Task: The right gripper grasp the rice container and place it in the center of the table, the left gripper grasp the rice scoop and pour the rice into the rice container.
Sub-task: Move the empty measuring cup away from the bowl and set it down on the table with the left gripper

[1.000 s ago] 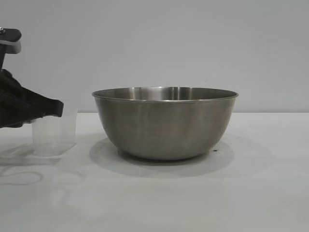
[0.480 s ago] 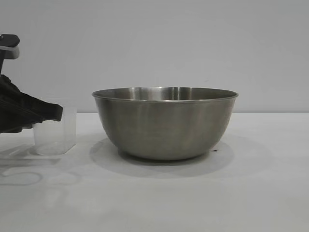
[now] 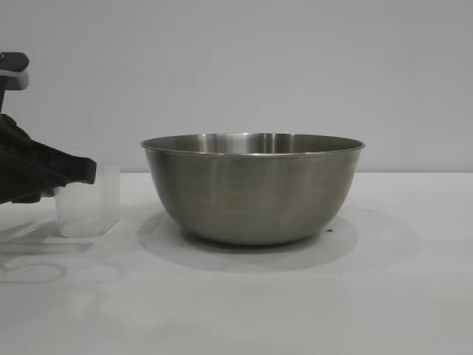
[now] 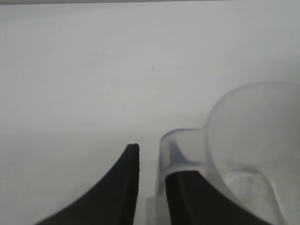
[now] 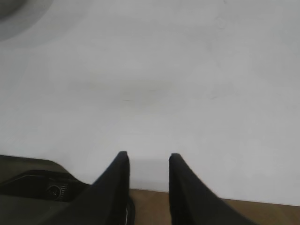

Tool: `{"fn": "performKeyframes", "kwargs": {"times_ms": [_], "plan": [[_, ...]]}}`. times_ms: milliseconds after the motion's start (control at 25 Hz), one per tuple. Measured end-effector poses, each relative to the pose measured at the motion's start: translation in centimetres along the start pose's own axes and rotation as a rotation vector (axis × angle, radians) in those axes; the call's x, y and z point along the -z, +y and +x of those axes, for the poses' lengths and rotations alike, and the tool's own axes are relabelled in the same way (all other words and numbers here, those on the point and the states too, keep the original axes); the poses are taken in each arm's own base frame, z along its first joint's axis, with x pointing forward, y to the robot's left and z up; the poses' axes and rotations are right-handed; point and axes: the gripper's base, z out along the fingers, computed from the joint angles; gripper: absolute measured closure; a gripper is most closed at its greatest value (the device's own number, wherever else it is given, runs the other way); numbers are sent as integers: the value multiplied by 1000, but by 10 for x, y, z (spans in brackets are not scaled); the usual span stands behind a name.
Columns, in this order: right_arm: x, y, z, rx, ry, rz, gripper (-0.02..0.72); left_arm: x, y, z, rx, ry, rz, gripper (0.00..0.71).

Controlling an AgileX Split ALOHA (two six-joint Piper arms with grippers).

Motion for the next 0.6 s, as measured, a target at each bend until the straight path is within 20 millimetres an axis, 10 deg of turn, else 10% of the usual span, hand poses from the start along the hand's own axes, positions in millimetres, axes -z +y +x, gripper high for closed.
{"fn": "performKeyframes", "kwargs": {"times_ms": [600], "plan": [[0, 0, 0, 0, 0, 0, 496, 5, 3, 5, -18, 21, -3, 484]]}}
